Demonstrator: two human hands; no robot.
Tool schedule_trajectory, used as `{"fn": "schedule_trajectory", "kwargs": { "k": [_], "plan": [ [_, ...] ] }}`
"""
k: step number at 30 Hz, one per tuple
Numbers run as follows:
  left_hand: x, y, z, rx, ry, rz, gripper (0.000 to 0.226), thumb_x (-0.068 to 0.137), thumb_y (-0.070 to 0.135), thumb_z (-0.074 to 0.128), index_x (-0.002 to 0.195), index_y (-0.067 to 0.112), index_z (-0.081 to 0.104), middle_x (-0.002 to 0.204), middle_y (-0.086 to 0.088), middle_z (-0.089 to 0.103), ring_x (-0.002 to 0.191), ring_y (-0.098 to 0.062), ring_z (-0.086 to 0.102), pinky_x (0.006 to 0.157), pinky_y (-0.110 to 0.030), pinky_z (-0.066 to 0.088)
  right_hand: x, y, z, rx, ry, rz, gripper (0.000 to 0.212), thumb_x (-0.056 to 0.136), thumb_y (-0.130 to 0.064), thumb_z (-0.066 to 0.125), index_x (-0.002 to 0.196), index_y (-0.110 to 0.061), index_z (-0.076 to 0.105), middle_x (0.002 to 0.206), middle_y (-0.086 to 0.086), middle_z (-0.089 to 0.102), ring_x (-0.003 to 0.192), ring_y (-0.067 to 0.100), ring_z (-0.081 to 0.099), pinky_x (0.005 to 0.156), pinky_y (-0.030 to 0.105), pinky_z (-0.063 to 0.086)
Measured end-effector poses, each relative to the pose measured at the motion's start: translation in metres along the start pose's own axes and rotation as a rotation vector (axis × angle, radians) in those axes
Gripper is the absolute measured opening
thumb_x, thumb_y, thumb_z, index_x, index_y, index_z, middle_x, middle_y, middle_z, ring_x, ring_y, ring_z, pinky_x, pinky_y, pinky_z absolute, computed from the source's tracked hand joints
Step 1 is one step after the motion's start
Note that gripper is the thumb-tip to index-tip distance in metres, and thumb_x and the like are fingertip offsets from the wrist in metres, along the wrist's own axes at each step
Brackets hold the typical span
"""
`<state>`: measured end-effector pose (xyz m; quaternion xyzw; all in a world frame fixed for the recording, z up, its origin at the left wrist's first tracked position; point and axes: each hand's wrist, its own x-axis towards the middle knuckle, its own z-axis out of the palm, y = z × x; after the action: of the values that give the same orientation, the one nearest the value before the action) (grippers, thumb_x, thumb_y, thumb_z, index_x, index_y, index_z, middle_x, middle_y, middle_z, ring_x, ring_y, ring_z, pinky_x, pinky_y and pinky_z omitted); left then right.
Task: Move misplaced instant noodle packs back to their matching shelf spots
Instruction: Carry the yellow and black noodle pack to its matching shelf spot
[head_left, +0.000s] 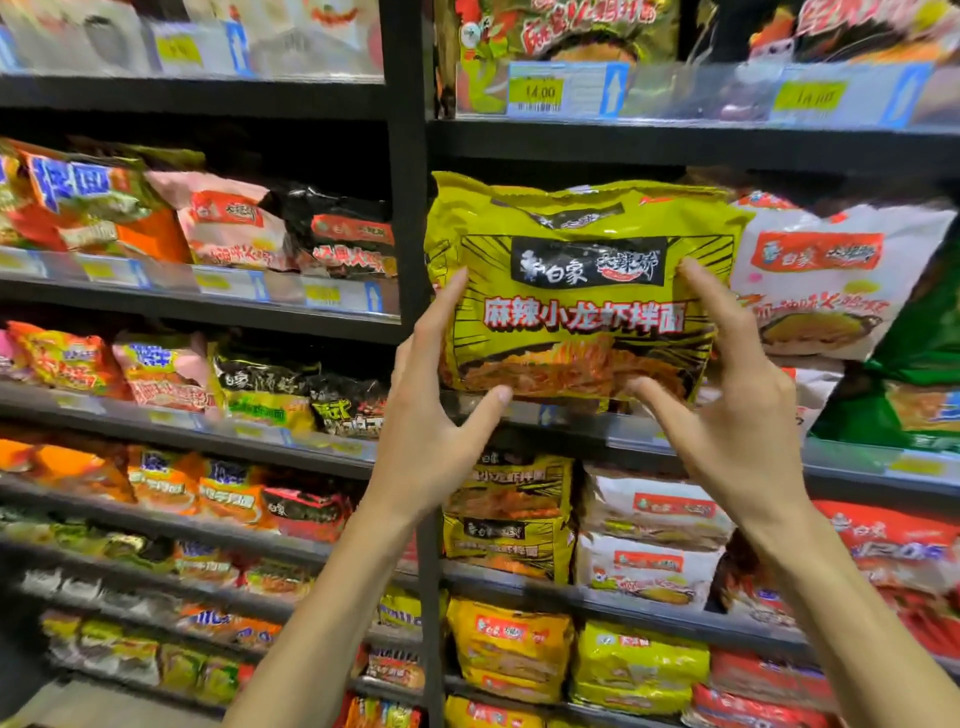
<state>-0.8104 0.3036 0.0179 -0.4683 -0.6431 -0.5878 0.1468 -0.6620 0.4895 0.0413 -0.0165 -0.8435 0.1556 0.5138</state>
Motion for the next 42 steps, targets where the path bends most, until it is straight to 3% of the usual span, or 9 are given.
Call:
{"fn": "schedule_trajectory", "kwargs": {
  "k": [3,7,12,16,21,26,31,38,42],
  "plan": [
    [0.017,-0.009,0.008,-0.041,0.006,0.019,0.091,0.09,0.006,0.074,0.158,0.034,0.021,0.158,0.031,0.024,0.151,0.0,0.022,0.115,-0.01,0.026,0.011,0.011,0.009,-0.047,0.051,-0.03,0.089,0.077,0.001,0.082,0.151,-0.008,0.035,0.15,-0.008,0.04,0.14,0.017,0.042,0.11,0.007,0.031],
    [0.035,-0.021,0.022,-0.007,0.035,0.04,0.094,0.09,0.004,0.073,0.16,0.032,0.017,0.156,0.039,0.018,0.151,0.006,0.017,0.121,-0.016,0.018,0.022,0.028,0.025,-0.049,0.082,-0.029,0.089,0.075,0.011,0.078,0.151,-0.006,0.036,0.15,-0.002,0.043,0.138,0.019,0.046,0.105,0.002,0.031],
    [0.047,-0.037,0.037,0.062,0.061,0.081,0.1,0.089,0.002,0.073,0.158,0.035,0.008,0.156,0.04,0.009,0.152,0.007,0.012,0.12,-0.01,0.013,0.027,0.049,0.045,-0.023,0.139,-0.012,0.092,0.077,0.011,0.076,0.151,-0.021,0.031,0.149,-0.011,0.043,0.136,0.037,0.051,0.108,0.037,0.045],
    [0.057,-0.048,0.045,0.058,0.087,0.057,0.101,0.089,0.0,0.072,0.159,0.036,0.009,0.158,0.035,0.012,0.151,0.01,0.011,0.12,-0.01,0.014,0.033,0.059,0.056,0.01,0.139,-0.008,0.09,0.078,0.009,0.073,0.152,-0.019,0.03,0.152,-0.012,0.041,0.142,0.03,0.044,0.109,0.051,0.042],
    [0.07,-0.054,0.05,0.064,0.131,0.048,0.099,0.089,-0.001,0.071,0.158,0.037,0.011,0.16,0.029,0.015,0.149,0.013,0.012,0.12,-0.008,0.014,0.042,0.062,0.068,0.085,0.153,0.072,0.091,0.079,0.01,0.072,0.151,-0.027,0.029,0.154,-0.01,0.041,0.146,0.026,0.038,0.116,0.038,0.035],
    [0.081,-0.06,0.054,0.104,0.143,0.062,0.095,0.09,-0.001,0.072,0.161,0.023,0.014,0.161,0.023,0.017,0.149,0.014,0.011,0.119,-0.007,0.015,0.052,0.067,0.075,0.101,0.156,0.078,0.087,0.08,0.015,0.068,0.153,-0.014,0.032,0.157,0.004,0.04,0.147,0.028,0.035,0.12,0.024,0.027],
    [0.088,-0.061,0.056,0.098,0.157,0.073,0.094,0.089,-0.001,0.073,0.161,0.019,0.016,0.162,0.016,0.021,0.155,-0.009,0.022,0.126,-0.034,0.025,0.058,0.07,0.079,0.11,0.142,0.091,0.088,0.082,0.015,0.067,0.155,-0.015,0.028,0.159,0.01,0.036,0.149,0.032,0.03,0.113,0.003,0.019],
    [0.079,-0.078,0.063,0.088,0.142,-0.002,0.097,0.09,-0.001,0.072,0.161,0.029,0.013,0.165,0.015,0.021,0.155,-0.009,0.021,0.125,-0.047,0.028,0.047,0.074,0.096,0.119,0.092,0.165,0.091,0.084,0.014,0.064,0.157,-0.024,0.022,0.163,0.008,0.028,0.152,0.027,0.023,0.111,0.0,0.017],
    [0.076,-0.077,0.061,0.08,0.142,0.013,0.097,0.09,-0.001,0.071,0.159,0.034,0.012,0.16,0.027,0.019,0.155,-0.004,0.019,0.126,-0.044,0.027,0.045,0.073,0.094,0.129,0.114,0.158,0.092,0.083,0.012,0.066,0.155,-0.026,0.025,0.161,0.001,0.032,0.151,0.021,0.026,0.119,0.012,0.021]
  ]
}}
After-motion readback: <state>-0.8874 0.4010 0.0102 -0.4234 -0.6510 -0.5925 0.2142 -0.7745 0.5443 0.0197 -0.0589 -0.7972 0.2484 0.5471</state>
